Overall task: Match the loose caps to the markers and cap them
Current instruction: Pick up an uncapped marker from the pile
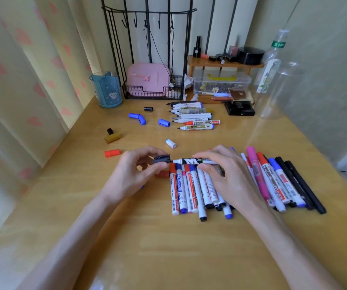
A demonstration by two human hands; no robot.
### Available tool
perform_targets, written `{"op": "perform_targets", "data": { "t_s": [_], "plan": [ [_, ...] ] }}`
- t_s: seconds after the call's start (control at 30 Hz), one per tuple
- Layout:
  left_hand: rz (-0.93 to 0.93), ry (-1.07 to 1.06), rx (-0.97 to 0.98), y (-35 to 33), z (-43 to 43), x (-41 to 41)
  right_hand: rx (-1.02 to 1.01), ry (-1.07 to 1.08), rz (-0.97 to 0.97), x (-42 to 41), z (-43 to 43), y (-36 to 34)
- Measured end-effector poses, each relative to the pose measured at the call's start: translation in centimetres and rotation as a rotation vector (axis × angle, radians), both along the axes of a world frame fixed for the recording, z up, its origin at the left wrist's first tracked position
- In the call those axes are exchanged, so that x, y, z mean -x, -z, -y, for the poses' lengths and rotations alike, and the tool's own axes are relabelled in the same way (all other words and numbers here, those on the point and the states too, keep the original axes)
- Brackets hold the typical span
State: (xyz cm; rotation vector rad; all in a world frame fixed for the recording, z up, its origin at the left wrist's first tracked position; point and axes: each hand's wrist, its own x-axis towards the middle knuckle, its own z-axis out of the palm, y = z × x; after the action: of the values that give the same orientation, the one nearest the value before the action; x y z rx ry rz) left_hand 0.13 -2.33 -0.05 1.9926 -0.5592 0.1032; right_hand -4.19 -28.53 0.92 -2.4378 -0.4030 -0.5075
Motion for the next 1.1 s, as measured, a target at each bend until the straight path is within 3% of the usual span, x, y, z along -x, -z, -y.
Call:
{"op": "perform_targets", "data": {
  "t_s": [0.73,0.97,1.1],
  "plan": [
    [0.012,0.031,0.019,0.1,1.6,1.1,0.055,-0.033,0.15,0.2,-0.9,1.1],
    [0.096,-0.173,-0.175,0.6,-2.8,-1.9,0.059,0.137,0.138,-0.3,0.0,1.2],
    [0.023,-0.199,-0.322,1.8,-4.1,-2.5,0.057,0.126,0.122,-0.3,0.0,1.2]
  ]
}}
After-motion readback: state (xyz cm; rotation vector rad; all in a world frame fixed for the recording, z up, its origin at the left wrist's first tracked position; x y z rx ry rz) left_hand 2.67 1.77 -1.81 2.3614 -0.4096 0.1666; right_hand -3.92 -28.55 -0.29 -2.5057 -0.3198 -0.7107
